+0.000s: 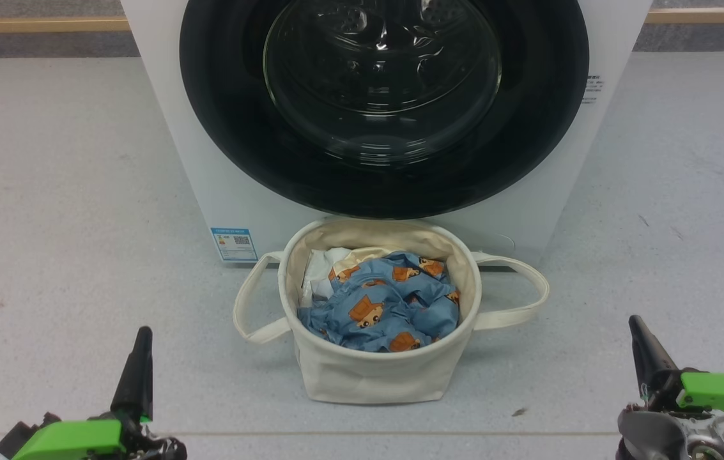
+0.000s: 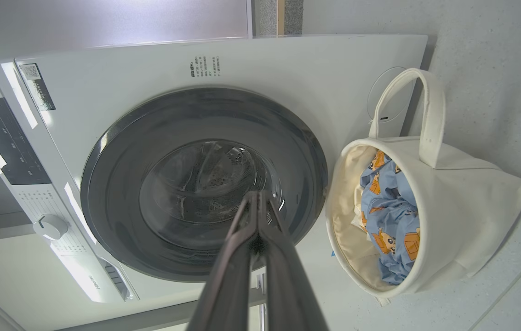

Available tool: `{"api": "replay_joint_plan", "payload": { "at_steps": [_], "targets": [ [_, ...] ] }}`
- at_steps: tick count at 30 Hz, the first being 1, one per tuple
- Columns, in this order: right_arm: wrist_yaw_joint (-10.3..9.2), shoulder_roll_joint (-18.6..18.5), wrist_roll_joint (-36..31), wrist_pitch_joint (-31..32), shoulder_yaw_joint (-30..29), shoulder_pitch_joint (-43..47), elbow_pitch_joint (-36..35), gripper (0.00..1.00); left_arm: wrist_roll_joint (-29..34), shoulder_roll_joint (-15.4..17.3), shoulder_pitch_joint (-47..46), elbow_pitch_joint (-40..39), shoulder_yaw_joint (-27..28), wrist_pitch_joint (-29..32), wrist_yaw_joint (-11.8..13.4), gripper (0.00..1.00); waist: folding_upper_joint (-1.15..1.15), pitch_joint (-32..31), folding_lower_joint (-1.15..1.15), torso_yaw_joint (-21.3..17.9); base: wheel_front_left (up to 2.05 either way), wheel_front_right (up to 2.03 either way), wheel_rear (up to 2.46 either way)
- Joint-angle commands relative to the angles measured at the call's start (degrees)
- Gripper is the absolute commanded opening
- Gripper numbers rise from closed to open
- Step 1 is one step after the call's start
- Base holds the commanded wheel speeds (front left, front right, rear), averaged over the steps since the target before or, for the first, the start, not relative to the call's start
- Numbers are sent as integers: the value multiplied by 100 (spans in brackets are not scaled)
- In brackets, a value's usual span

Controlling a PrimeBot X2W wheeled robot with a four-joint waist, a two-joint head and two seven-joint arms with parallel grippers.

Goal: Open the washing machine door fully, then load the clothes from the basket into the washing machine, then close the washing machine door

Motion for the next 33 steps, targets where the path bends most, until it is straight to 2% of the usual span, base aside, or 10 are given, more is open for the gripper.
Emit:
{"api": "replay_joint_plan", "payload": {
  "at_steps": [1, 2, 9, 14, 18, 24, 27, 33],
  "targets": [
    [1, -19, -25, 48, 117, -89, -180, 0, 20, 47, -153, -150, 194, 4, -41, 0, 0, 0, 0, 0, 0, 0, 0],
    [0, 0, 0, 0, 1, -1, -1, 100, 0, 0, -1, -1, 1, -1, 0, 100, 0, 0, 0, 0, 0, 0, 0],
    [0, 41, -1, -27, 20, 66, 302, 100, -8, -43, 95, 303, 3, -15, 16, 100, 0, 4, 1, 4, 0, 0, 0],
    [0, 38, 29, -92, 38, 2, 299, 100, -13, -32, 43, 272, 41, -53, 53, 100, 0, -13, 13, 28, 0, 0, 0],
    [0, 35, 16, -173, 28, -49, 244, 100, -10, -18, 1, 240, 78, -94, 94, 100, 0, -6, 1, 45, 0, 0, 0],
    [0, 27, 21, -252, 43, -139, 107, 100, 292, 83, -70, 155, 21, -273, 75, 100, 0, -6, 0, 75, 0, 0, 0],
    [0, -28, -185, -324, 134, -190, 77, 100, 528, 142, -95, 147, -53, -341, 104, 100, 0, -8, 0, 86, 0, 0, 0],
    [0, -262, -1013, -458, 590, -315, 17, 100, 1120, 266, -165, 136, -208, -464, 188, 100, 0, -6, 0, 112, 0, 0, 0]
  ]
}}
